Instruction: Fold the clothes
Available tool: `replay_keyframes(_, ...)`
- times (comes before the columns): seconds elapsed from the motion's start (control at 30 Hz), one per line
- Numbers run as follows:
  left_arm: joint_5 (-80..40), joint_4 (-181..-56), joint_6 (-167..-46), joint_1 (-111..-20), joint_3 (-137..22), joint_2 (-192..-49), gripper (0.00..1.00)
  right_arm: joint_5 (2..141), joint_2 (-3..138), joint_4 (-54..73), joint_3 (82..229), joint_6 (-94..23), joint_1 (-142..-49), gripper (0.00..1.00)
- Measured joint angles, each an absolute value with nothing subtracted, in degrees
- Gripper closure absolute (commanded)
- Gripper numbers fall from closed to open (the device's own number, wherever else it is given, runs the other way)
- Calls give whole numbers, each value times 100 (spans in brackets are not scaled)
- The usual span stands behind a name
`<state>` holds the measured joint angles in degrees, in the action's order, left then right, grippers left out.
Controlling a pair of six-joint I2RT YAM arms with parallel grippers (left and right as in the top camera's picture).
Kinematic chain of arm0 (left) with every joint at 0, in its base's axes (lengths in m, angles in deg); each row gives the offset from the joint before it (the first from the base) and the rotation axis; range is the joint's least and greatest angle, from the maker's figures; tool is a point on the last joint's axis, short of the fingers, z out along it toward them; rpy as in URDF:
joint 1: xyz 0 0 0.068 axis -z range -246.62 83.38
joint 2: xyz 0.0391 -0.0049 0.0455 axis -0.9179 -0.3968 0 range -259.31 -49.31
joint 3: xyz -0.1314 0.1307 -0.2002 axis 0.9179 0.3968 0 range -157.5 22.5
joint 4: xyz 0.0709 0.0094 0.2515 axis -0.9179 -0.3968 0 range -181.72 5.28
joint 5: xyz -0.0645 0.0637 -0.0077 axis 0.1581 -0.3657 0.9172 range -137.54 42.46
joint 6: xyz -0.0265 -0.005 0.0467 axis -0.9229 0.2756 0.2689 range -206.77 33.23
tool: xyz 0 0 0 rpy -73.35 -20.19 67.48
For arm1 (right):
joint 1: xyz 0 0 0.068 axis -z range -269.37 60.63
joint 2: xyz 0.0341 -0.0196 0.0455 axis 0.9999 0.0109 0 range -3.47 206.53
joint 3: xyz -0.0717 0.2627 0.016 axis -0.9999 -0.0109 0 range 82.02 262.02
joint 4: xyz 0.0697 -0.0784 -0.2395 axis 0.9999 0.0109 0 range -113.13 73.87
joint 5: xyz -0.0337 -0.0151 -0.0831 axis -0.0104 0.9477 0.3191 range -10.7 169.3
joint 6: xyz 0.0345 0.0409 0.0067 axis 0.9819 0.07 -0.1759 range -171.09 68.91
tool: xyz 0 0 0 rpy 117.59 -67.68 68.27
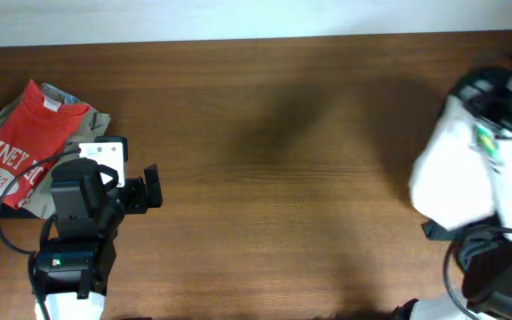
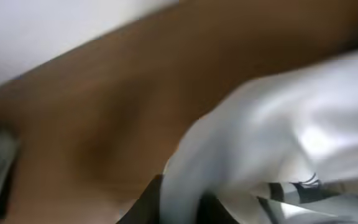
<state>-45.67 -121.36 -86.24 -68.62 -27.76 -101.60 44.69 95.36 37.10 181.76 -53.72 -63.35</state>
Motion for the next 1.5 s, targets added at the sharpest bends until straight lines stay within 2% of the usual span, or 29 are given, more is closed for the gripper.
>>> replay_keyframes(0.03,-4567,-12132,-8624,-6862,-2776,-10165,1,4364,9536,3469,18222,-5390,-6899,72)
replay_keyframes(0.07,-4567,-12132,-8624,-6862,-2779,-10167,1,4498,9562,3098,18242,-5324,-7841,52)
replay_keyframes(0.1,-4567,-12136,-8624,-6862,-2779,-10167,1,4653,9599,2984,18244,-5263,-8307,33)
replay_keyframes(0.13,-4565,-12136,-8624,-6862,-2781,-10167,1,5239,9693,2822,18246,-5010,-8831,0)
replay_keyframes(0.2,-4565,-12129,-8624,-6862,-2781,-10167,1,6524,9969,2750,18252,-4612,-9419,1)
replay_keyframes(0.27,-4434,-12011,-8624,-6862,-2781,-10167,1,7534,10085,3006,18252,-4264,-9400,1)
replay_keyframes(0.33,-4128,-11911,-8624,-6862,-2783,-10248,1,7695,10085,3574,18301,-4212,-9207,3)
replay_keyframes(0.43,-3560,-11869,-8624,-6862,-2790,-10938,1,7435,10087,4741,18154,-4986,-9004,2)
replay_keyframes(0.5,-3374,-11858,-8624,-6862,-2792,-11293,1,7422,10126,4464,17409,-5281,-9286,2)
replay_keyframes(0.63,-3190,-11826,-8626,-6862,-2796,-11548,1,7389,10222,3107,15547,-5458,-9644,2)
replay_keyframes(0.67,-3177,-11795,-8626,-6862,-2798,-11548,1,7409,10235,2783,15151,-5460,-9692,4)
replay_keyframes(0.7,-3162,-11771,-8628,-6862,-2798,-11548,1,7440,10225,2230,14838,-5477,-9743,13)
replay_keyframes(0.73,-3151,-11753,-8639,-6862,-2798,-11548,1,7453,10227,2009,14694,-5471,-9780,35)
replay_keyframes(0.8,-3142,-11756,-8639,-6862,-2798,-11548,1,7534,10214,1703,14471,-5512,-9859,90)
replay_keyframes(0.83,-3142,-11764,-8639,-6862,-2798,-11548,1,7566,10214,1690,14449,-5534,-9885,96)
replay_keyframes(0.97,-3142,-11767,-8639,-6862,-2798,-11548,1,7361,10183,1666,14395,-5536,-10440,96)
replay_keyframes(1.07,-3142,-11721,-8639,-6862,-2798,-11548,1,6441,10194,1113,14692,-5397,-11590,96)
replay_keyframes(1.1,-3142,-11655,-8639,-6862,-2798,-11548,1,6253,10198,687,15037,-5287,-12038,79)
replay_keyframes(1.13,-3142,-11609,-8639,-6862,-2798,-11548,1,6237,10201,451,15256,-5224,-12287,51)
replay_keyframes(1.17,-3142,-11589,-8639,-6862,-2798,-11548,1,6384,10201,359,15745,-5086,-12728,1)
replay_keyframes(1.23,-3142,-11574,-8639,-6862,-2798,-11548,1,6720,10201,816,16137,-4922,-12890,1)
replay_keyframes(1.33,-3096,-11552,-8639,-6862,-2798,-11548,1,7232,10214,2082,16519,-4798,-12311,1)
replay_keyframes(1.5,-2989,-11393,-8639,-6346,-2816,-12521,1,7186,10015,3959,17221,-4247,-10053,1)
